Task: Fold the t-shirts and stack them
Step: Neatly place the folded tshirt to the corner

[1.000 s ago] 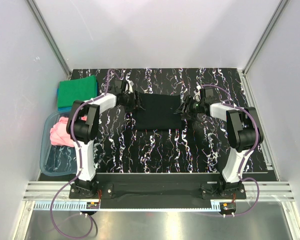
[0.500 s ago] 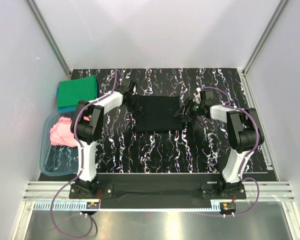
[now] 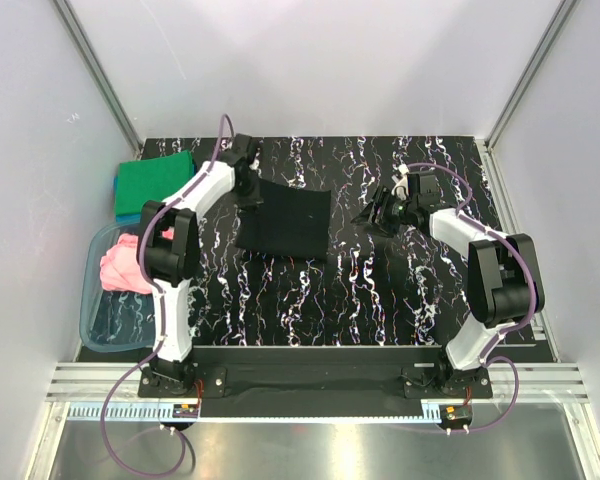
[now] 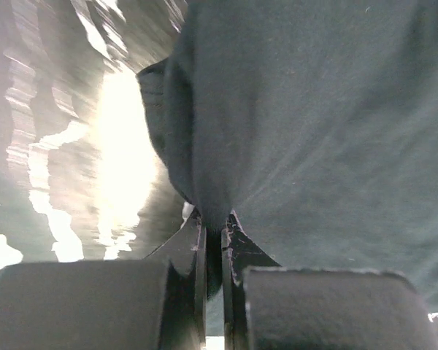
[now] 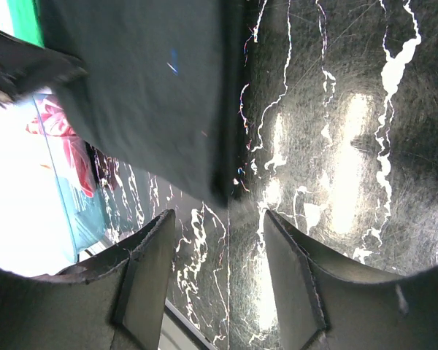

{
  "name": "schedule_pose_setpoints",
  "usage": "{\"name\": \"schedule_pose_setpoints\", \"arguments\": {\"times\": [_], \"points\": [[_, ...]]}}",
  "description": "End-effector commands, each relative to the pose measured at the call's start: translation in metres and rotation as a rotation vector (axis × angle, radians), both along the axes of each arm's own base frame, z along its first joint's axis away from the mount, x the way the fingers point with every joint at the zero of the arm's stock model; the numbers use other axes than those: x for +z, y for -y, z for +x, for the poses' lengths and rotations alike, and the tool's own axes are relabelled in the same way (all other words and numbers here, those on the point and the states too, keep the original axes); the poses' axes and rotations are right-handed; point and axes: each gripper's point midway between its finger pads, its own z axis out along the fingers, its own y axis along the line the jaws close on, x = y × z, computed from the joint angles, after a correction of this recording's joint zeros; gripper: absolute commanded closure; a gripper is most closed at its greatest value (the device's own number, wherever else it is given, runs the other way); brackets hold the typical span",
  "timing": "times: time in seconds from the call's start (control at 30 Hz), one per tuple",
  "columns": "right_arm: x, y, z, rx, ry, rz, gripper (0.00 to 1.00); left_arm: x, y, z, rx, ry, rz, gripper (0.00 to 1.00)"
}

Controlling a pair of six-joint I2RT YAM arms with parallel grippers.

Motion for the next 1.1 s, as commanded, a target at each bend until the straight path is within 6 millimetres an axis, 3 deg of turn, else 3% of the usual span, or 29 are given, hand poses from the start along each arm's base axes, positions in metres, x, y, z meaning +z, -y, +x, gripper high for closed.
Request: {"name": "schedule_pose_setpoints", "arguments": {"times": [0.0,0.17,0.47,0.67,0.87,1.03,1.07], "points": [[0.023,-0.004,0.002,0.012,0.065,0.007,0.41,0.044,-0.031,0.03,-0.007,0.116,0.12,1.0],[0.026,-0.002,0.007,0.005,0.081,-0.008,0.4,0.075,-0.059,0.05,-0.003,0.191,0.196,1.0],[0.027,-0.004,0.012,0.006,0.089,-0.003,0.4,0.104,-0.125,0.068,0.046,0.232,0.318,1.0],[0.031,-0.002,0.017,0.0,0.107,-0.013,0.39,0.144,-0.162,0.081,0.058,0.345,0.387,1.0],[0.03,-0.001,0.018,-0.004,0.107,-0.023,0.39,0.165,-0.191,0.096,0.054,0.407,0.462,1.0],[0.036,0.0,0.019,-0.004,0.124,-0.026,0.39,0.163,-0.212,0.105,0.042,0.406,0.498,1.0],[0.036,0.0,0.019,-0.005,0.123,-0.031,0.39,0.163,-0.226,0.102,0.064,0.396,0.503,1.0]]}}
